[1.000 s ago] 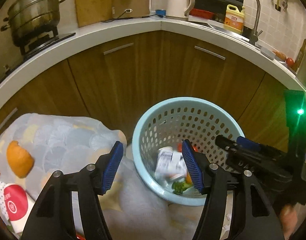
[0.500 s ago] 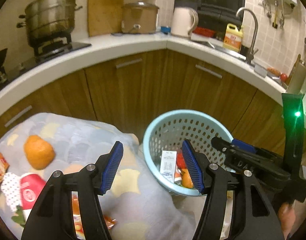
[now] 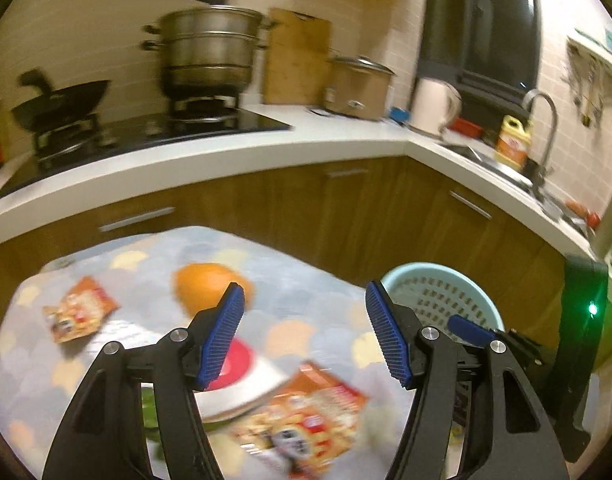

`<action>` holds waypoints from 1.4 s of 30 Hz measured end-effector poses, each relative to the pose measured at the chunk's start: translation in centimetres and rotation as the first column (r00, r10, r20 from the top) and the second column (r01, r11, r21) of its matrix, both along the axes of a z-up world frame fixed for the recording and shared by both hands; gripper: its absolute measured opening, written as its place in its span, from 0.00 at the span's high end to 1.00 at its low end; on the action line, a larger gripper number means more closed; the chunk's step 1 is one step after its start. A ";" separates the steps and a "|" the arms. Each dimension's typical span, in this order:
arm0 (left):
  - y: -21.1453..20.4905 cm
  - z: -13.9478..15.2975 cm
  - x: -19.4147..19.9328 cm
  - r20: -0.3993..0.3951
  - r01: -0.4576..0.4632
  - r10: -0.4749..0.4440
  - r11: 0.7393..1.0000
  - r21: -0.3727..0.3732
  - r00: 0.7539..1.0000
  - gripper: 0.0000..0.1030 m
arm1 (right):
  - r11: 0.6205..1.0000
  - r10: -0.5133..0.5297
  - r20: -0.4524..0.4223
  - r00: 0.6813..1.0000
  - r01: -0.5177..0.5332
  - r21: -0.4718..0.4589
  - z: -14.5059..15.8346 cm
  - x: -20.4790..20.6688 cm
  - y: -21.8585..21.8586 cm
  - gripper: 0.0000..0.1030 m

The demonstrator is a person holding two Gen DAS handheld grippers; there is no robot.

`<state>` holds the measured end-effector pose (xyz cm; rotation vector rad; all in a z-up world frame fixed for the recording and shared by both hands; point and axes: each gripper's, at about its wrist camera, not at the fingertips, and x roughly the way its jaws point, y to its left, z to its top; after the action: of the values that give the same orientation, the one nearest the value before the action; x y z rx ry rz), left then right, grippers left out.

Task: Collect trash
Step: 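Move both open tools back over the table items, then grasp the orange snack bag with the left tool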

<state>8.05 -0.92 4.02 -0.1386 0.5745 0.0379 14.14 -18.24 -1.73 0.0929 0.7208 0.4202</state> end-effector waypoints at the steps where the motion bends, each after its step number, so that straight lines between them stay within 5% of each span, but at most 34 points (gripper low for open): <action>1: 1.1 0.1 -0.5 0.005 -0.022 0.022 1.000 -0.005 1.000 0.40 | 0.999 0.022 0.029 0.999 -0.023 0.025 0.1 -0.6 0.8 0.42; 11: 12.5 0.5 -5.6 0.027 -0.232 0.235 0.970 -0.074 0.972 0.40 | 0.992 0.102 0.090 0.991 -0.108 0.065 -1.1 -2.9 6.7 0.38; 18: 21.1 -1.3 -8.6 -0.009 -0.389 0.396 0.899 -0.202 0.918 0.36 | 0.995 0.083 0.109 0.991 -0.087 0.038 -2.4 -3.3 8.8 0.38; 30: 25.0 -7.3 -2.9 -0.210 -0.408 0.356 0.860 -0.306 0.910 0.39 | 0.996 0.082 0.152 0.985 -0.088 0.032 -2.3 -3.8 8.6 0.38; 38: 24.7 -10.3 -0.8 -0.261 -0.422 0.357 0.868 -0.263 0.897 0.77 | 0.989 0.146 0.162 0.976 -0.145 -0.018 -2.3 -4.4 10.1 0.38; 39: 24.5 -10.4 -0.7 -0.263 -0.421 0.358 0.872 -0.248 0.896 0.89 | 0.986 0.164 0.158 0.974 -0.160 -0.036 -2.3 -4.4 10.7 0.35; 42: 24.6 -10.3 -1.2 -0.240 -0.420 0.362 0.867 -0.270 0.901 0.92 | 0.980 0.199 0.139 0.970 -0.194 -0.043 -2.3 -4.5 11.5 0.34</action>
<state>6.80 23.71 -6.31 -0.5713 0.7265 0.3614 9.63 -6.75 -4.08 -0.0366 0.5968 0.5996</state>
